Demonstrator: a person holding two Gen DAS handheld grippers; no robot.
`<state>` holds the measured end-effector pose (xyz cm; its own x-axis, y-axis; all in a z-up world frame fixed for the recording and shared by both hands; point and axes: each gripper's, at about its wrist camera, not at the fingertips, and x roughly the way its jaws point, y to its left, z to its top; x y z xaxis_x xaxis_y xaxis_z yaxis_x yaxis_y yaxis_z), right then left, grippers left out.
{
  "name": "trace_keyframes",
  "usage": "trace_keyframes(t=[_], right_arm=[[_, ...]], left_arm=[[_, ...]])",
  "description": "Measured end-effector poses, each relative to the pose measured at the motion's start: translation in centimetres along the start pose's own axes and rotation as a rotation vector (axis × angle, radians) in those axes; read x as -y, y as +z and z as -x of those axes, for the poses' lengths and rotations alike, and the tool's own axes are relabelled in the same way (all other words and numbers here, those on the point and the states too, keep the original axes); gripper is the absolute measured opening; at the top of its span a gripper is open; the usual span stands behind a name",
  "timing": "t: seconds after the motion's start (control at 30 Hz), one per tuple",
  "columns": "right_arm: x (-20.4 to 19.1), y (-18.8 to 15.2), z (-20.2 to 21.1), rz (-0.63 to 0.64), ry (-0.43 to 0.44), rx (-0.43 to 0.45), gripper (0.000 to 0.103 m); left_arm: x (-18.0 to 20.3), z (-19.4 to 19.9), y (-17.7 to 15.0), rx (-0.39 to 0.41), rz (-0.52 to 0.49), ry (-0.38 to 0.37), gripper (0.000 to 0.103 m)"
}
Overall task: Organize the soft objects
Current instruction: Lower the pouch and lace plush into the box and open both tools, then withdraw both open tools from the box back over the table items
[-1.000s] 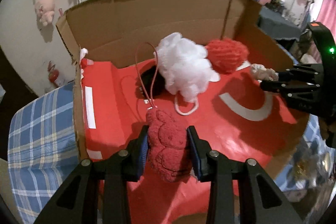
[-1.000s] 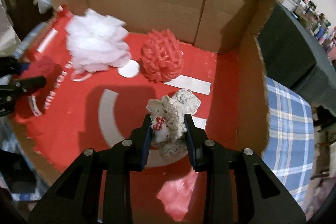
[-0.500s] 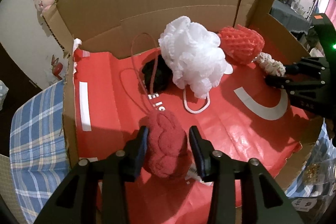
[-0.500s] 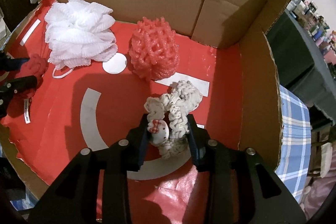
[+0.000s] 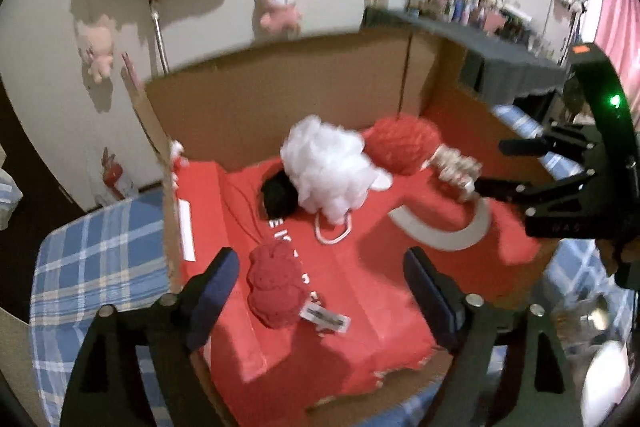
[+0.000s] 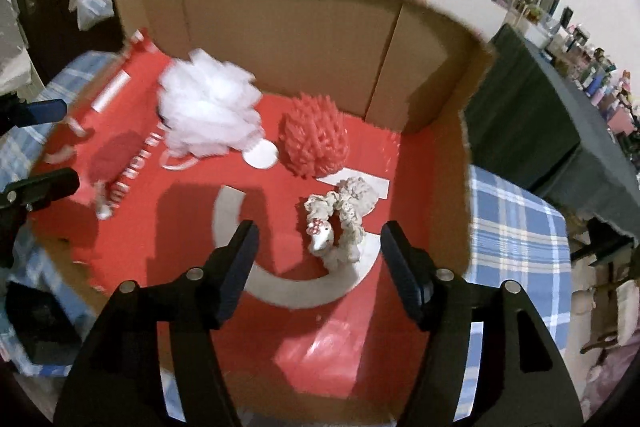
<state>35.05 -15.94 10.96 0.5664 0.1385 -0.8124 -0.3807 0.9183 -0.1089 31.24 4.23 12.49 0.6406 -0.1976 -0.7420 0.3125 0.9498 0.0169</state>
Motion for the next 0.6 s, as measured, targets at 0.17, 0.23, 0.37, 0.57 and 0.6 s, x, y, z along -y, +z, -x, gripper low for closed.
trace_keyframes(t=[0.17, 0.23, 0.37, 0.57, 0.6], right_arm=[[-0.5, -0.9, 5.4, -0.026, 0.017, 0.111, 0.073], [-1.0, -1.7, 8.4, -0.036, 0.017, 0.165, 0.081], [-2.6, -3.8, 14.2, -0.033, 0.013, 0.286, 0.088], [-5.1, -8.7, 20.0, -0.034, 0.001, 0.427, 0.092], [-5.4, -9.6, 20.7, -0.036, 0.0, 0.444, 0.092]], left_arm=[[1.9, 5.9, -0.6, 0.143, 0.018, 0.003, 0.1], [2.5, 7.9, -0.8, 0.189, 0.021, 0.01, 0.102], [4.2, 11.9, -2.1, 0.278, 0.01, 0.031, 0.103], [5.9, 16.7, -5.6, 0.366, 0.064, 0.016, 0.103], [6.3, 17.4, -6.2, 0.383, 0.07, 0.024, 0.103]])
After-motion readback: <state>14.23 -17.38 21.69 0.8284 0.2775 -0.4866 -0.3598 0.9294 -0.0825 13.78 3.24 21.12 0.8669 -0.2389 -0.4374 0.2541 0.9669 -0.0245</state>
